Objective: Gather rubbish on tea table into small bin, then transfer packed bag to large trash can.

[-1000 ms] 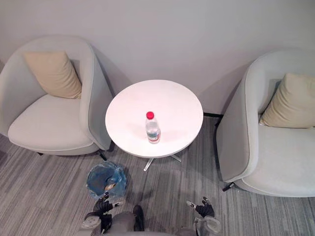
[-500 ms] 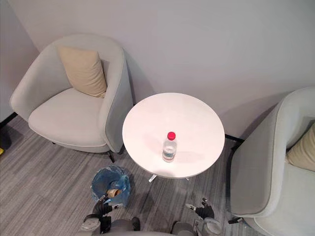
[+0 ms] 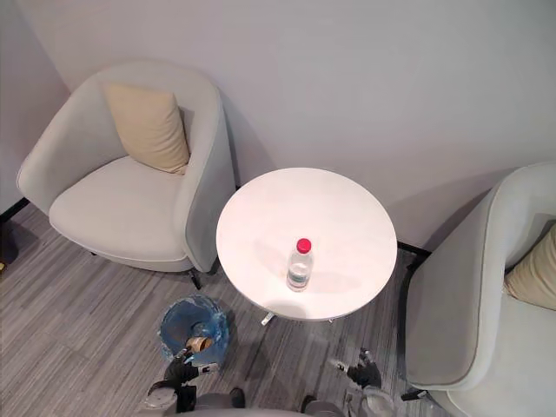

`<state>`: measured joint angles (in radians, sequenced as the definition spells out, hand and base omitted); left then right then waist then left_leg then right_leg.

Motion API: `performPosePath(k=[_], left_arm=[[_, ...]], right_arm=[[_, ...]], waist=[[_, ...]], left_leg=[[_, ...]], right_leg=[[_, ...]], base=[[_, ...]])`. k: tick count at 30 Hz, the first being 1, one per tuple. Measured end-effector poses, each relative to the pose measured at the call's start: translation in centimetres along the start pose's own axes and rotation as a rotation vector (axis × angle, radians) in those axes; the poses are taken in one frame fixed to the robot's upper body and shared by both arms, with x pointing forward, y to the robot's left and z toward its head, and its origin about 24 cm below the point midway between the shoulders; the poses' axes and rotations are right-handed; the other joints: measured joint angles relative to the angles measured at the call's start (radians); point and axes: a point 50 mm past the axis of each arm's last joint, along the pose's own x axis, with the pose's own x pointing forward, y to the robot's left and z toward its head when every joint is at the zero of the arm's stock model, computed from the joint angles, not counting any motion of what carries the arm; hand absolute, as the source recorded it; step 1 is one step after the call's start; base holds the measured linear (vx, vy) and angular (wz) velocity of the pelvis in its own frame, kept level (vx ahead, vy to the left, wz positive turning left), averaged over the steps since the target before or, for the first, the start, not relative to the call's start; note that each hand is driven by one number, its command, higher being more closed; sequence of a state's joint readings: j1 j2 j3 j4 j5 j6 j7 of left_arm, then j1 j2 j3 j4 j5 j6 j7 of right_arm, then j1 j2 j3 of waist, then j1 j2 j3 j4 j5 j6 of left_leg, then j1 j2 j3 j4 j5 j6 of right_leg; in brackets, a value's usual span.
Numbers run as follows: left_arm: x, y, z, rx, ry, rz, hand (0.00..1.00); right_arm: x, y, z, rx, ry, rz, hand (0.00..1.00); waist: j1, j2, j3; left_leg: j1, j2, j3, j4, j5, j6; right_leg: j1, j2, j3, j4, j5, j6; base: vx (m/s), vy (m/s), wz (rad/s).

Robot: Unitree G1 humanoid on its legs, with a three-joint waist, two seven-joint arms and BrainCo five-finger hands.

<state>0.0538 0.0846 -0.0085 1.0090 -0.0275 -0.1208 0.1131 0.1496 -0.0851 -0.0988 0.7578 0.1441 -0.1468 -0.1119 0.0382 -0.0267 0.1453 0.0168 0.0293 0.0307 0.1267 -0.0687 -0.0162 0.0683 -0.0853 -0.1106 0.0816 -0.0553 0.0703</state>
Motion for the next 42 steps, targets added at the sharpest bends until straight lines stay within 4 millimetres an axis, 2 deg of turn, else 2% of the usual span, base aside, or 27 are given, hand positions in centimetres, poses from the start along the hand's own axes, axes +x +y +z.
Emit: performPosePath(k=[2, 5, 8, 11, 17, 23, 35, 39, 40, 42], left_arm=[[-0.1, 0.1, -0.1, 0.002, 0.0, 0.001, 0.0], [-0.3, 0.3, -0.3, 0.023, -0.011, -0.001, 0.0], [-0.6, 0.7, -0.5, 0.033, -0.023, 0.003, 0.0], [-0.6, 0.8, -0.4, 0.042, -0.035, -0.001, 0.0], [-0.9, 0.6, -0.5, 0.063, -0.05, -0.018, 0.0], [-0.9, 0.4, -0.4, 0.068, -0.058, -0.028, 0.0], [-1.0, 0.2, -0.3, 0.07, -0.072, -0.037, 0.0], [-0.9, 0.1, 0.0, 0.068, -0.083, -0.037, 0.0], [-0.9, 0.0, 0.2, 0.065, -0.091, -0.038, 0.0], [-0.8, -0.1, 0.5, 0.062, -0.1, -0.039, 0.0]], right_arm=[[0.2, -0.6, 2.3, -0.033, -0.104, -0.007, 0.0], [0.0, -1.3, 4.5, -0.064, -0.208, -0.023, 0.0], [-0.3, -1.1, 7.1, -0.091, -0.331, -0.01, 0.0], [-0.8, -1.0, 8.8, -0.122, -0.419, -0.004, 0.0], [-1.4, -1.2, 10.5, -0.167, -0.501, 0.004, 0.0], [-1.6, 1.1, 12.3, -0.235, -0.589, 0.124, 0.0], [-1.7, 4.0, 13.6, -0.269, -0.644, 0.233, 0.0], [-1.0, 4.9, 14.5, -0.277, -0.653, 0.233, 0.0], [-0.6, 5.3, 14.7, -0.283, -0.647, 0.232, 0.0], [-0.3, 5.8, 15.4, -0.283, -0.66, 0.237, 0.0]], waist=[[-0.001, 0.0, 0.0], [-0.003, -0.002, -0.012], [-0.022, -0.006, -0.017], [-0.022, -0.004, -0.018], [-0.023, 0.009, -0.031], [-0.022, 0.013, -0.032], [-0.017, 0.022, -0.028], [-0.004, 0.023, -0.025], [0.007, 0.026, -0.018], [0.009, 0.031, 0.0]], left_leg=[[0.006, -0.007, -0.001, -0.026, 0.017, 0.004], [0.017, -0.011, 0.001, -0.051, 0.027, 0.002], [0.018, -0.011, 0.002, -0.069, 0.033, 0.001], [0.021, -0.011, 0.006, -0.077, 0.032, -0.003], [0.012, -0.012, 0.007, -0.078, 0.035, 0.002], [0.004, -0.017, -0.007, -0.077, 0.035, 0.003], [-0.037, -0.031, -0.059, -0.077, 0.041, 0.006], [-0.043, -0.033, -0.069, -0.088, 0.052, 0.006], [-0.048, -0.034, -0.083, -0.091, 0.057, 0.006], [-0.056, -0.036, -0.095, -0.092, 0.062, 0.005]], right_leg=[[-0.004, -0.005, 0.002, -0.006, 0.01, 0.002], [-0.006, -0.007, 0.006, -0.021, 0.019, 0.003], [-0.006, -0.006, 0.008, -0.034, 0.026, 0.003], [-0.008, -0.005, 0.012, -0.038, 0.026, 0.003], [-0.012, -0.004, 0.015, -0.051, 0.03, 0.006], [-0.004, -0.002, -0.002, -0.062, 0.03, 0.006], [-0.022, -0.01, -0.052, -0.067, 0.028, 0.006], [-0.022, -0.01, -0.063, -0.07, 0.028, 0.006], [-0.021, -0.01, -0.079, -0.073, 0.028, 0.006], [-0.024, -0.01, -0.086, -0.073, 0.028, 0.006]], base=[[-0.11, 0.035, -0.01], [-0.09, 0.014, -0.03], [-0.05, -0.002, -0.01], [-0.02, -0.006, -0.04], [0.06, -0.008, -0.02], [0.03, -0.008, 0.07], [-0.03, -0.003, 0.12], [0.02, -0.008, 0.12], [-0.01, -0.016, 0.27], [-0.03, -0.012, 0.23]])
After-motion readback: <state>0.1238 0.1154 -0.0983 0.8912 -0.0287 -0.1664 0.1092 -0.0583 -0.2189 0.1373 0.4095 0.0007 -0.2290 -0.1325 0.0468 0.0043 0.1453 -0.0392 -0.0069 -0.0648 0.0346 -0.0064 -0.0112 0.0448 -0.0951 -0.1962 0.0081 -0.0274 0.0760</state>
